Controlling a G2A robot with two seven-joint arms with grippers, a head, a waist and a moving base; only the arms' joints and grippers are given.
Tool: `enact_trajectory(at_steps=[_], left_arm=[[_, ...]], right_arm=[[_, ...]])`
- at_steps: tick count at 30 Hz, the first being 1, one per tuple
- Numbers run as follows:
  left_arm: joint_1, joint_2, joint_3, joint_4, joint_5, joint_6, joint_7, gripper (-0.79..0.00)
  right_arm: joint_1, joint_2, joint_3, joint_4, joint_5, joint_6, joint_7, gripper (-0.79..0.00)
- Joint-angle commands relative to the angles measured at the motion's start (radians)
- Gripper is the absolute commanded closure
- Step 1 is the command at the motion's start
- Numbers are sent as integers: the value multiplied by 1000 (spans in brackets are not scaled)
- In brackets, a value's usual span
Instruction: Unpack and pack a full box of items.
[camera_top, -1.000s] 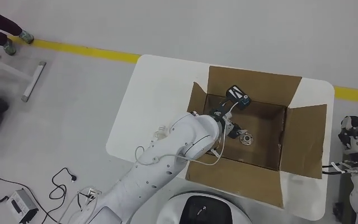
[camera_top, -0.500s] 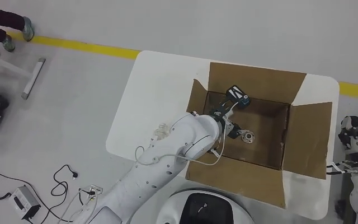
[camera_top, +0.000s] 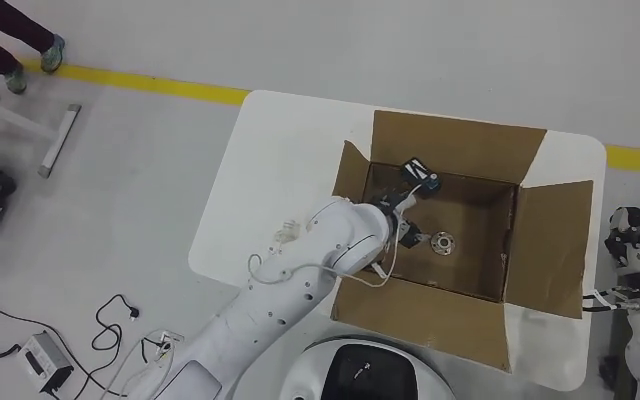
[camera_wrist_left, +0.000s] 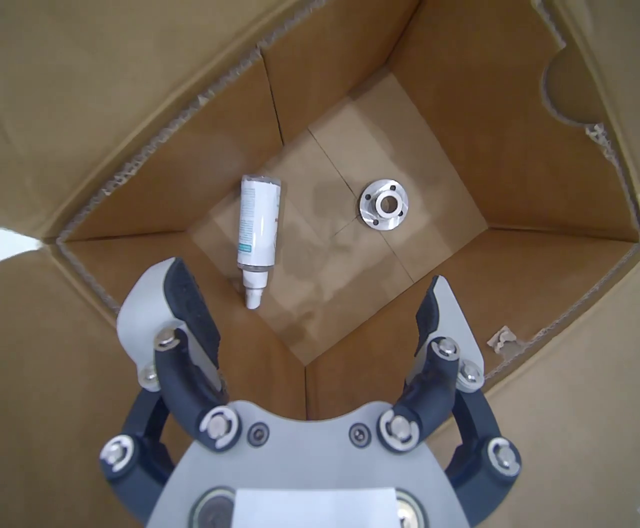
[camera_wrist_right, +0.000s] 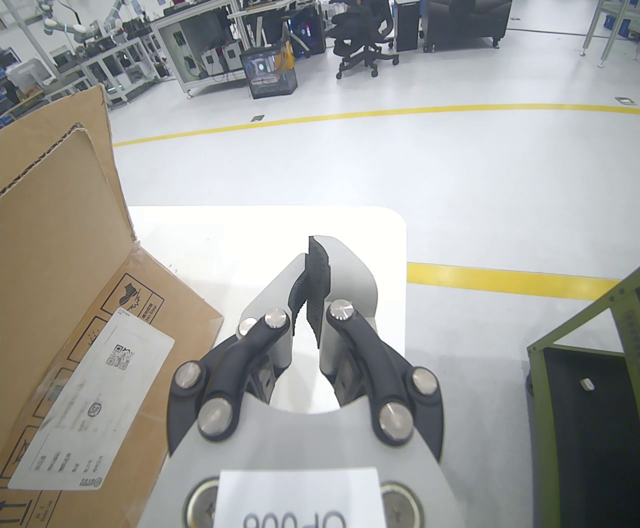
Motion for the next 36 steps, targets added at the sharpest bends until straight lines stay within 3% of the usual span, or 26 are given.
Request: enact_trajectory(at_steps=[1, 13, 18, 36], left_arm=[[-28, -10, 19, 48, -29, -24, -10, -785], [-150, -75, 129, 308, -44, -56, 108, -785], [-169, -95, 155, 398, -32, -60, 153, -785], [-169, -95, 155, 398, -32, -60, 153, -785]], right_arm=[[0, 0, 0, 0, 0, 0, 0, 0], [0, 0, 0, 0, 0, 0, 0, 0], [0, 0, 0, 0, 0, 0, 0, 0], [0, 0, 0, 0, 0, 0, 0, 0]])
